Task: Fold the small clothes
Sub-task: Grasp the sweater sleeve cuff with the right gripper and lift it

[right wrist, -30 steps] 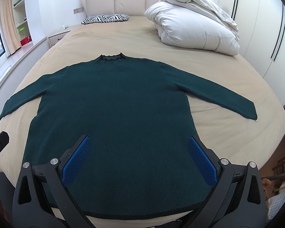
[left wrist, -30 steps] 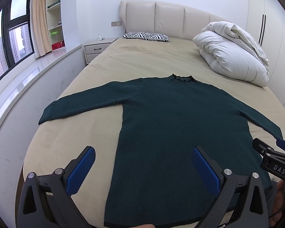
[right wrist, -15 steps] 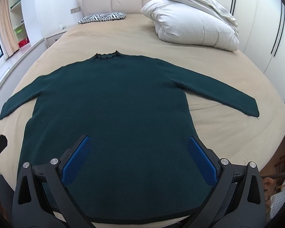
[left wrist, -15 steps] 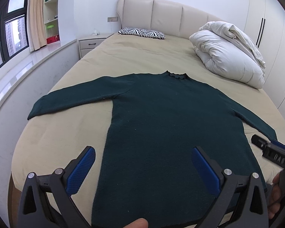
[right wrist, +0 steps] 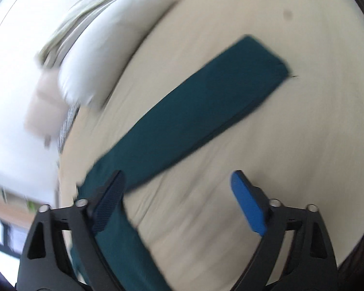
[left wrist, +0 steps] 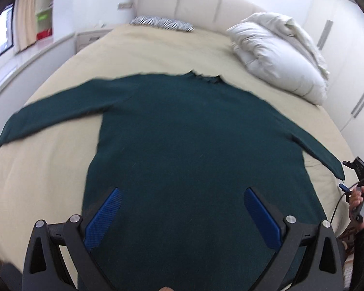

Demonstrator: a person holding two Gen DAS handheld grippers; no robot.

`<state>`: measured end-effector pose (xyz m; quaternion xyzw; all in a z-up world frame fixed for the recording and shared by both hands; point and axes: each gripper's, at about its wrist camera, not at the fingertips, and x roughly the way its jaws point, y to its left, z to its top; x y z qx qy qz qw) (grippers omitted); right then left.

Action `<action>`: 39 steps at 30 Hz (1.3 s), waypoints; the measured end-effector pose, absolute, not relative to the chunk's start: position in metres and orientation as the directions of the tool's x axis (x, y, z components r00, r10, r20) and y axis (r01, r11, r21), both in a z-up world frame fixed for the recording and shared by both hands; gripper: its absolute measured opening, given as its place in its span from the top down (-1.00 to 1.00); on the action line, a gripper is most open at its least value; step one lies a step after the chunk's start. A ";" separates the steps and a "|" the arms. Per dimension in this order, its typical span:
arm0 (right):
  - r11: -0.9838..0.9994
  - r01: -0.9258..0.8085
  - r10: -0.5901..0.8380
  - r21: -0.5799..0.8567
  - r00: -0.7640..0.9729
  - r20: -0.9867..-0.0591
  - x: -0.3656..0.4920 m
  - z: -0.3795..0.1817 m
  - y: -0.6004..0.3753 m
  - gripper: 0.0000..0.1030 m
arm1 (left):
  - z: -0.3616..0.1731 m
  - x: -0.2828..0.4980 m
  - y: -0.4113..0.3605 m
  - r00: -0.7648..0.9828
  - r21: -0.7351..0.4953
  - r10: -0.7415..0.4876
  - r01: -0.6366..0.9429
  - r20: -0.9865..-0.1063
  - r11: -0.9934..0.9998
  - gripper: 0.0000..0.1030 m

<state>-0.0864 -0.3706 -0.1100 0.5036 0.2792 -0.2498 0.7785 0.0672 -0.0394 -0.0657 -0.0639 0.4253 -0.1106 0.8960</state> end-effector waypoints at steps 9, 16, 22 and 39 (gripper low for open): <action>0.243 0.650 -0.130 0.720 0.757 -0.640 -0.083 -0.138 -0.448 -0.44 | -0.069 0.100 -0.060 0.552 -0.246 -0.291 0.156 -0.781 0.957 -1.00; 0.227 0.653 -0.144 0.722 0.756 -0.639 -0.061 -0.138 -0.484 0.28 | -0.075 0.107 -0.054 0.545 -0.280 -0.331 0.178 -0.770 0.943 -1.00; 0.325 0.701 -0.193 0.635 0.707 -0.681 -0.043 -0.117 -0.481 0.84 | -0.084 0.118 -0.039 0.527 -0.361 -0.388 0.159 -0.756 0.919 -0.99; 0.840 0.171 0.248 0.516 0.724 -0.643 0.201 -0.054 -0.176 0.86 | -0.080 0.155 0.008 0.571 -0.539 -0.492 0.100 -0.657 0.836 -0.86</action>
